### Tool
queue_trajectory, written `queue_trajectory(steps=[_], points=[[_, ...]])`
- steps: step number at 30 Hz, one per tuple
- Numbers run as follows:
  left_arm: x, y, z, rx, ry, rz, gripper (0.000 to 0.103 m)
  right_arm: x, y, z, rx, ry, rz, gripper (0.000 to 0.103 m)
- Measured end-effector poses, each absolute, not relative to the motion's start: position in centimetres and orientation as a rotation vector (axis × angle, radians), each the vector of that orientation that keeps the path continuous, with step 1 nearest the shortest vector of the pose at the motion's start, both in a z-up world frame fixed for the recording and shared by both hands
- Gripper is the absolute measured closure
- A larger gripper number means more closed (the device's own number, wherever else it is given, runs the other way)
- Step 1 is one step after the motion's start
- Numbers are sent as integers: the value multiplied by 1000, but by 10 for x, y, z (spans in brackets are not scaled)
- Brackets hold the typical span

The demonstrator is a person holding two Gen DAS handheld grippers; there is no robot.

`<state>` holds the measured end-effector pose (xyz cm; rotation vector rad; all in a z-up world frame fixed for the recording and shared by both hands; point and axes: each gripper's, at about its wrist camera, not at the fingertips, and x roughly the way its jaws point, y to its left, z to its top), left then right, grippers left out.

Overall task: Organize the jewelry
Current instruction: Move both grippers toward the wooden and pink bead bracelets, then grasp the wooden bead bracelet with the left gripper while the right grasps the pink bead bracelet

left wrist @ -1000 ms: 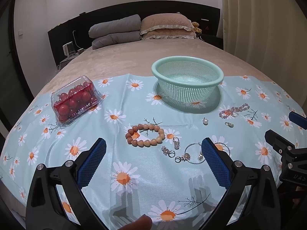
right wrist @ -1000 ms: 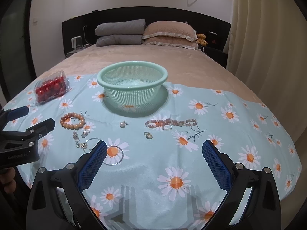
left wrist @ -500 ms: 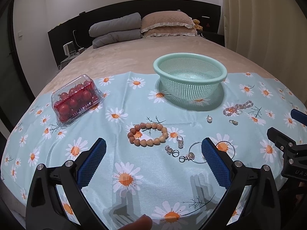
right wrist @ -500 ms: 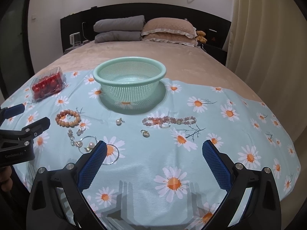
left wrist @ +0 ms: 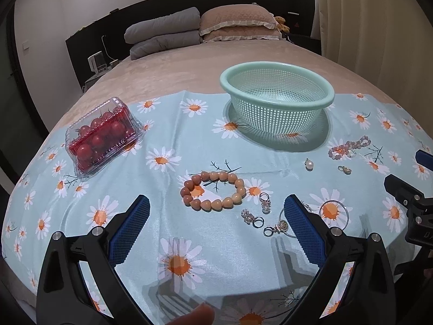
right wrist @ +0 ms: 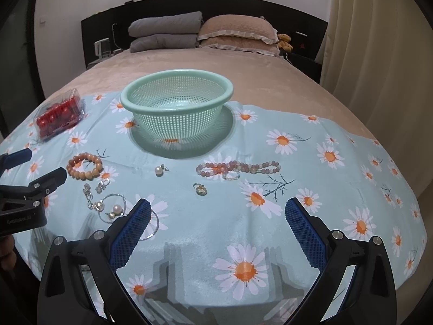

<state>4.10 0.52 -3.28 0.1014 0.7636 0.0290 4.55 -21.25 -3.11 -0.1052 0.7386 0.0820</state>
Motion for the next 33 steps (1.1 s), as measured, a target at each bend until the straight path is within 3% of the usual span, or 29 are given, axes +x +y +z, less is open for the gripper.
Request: queue_trajectory(steps=[33], points=[[140, 20, -97, 84, 935, 15, 6, 167, -219, -94, -129, 915, 11, 8]])
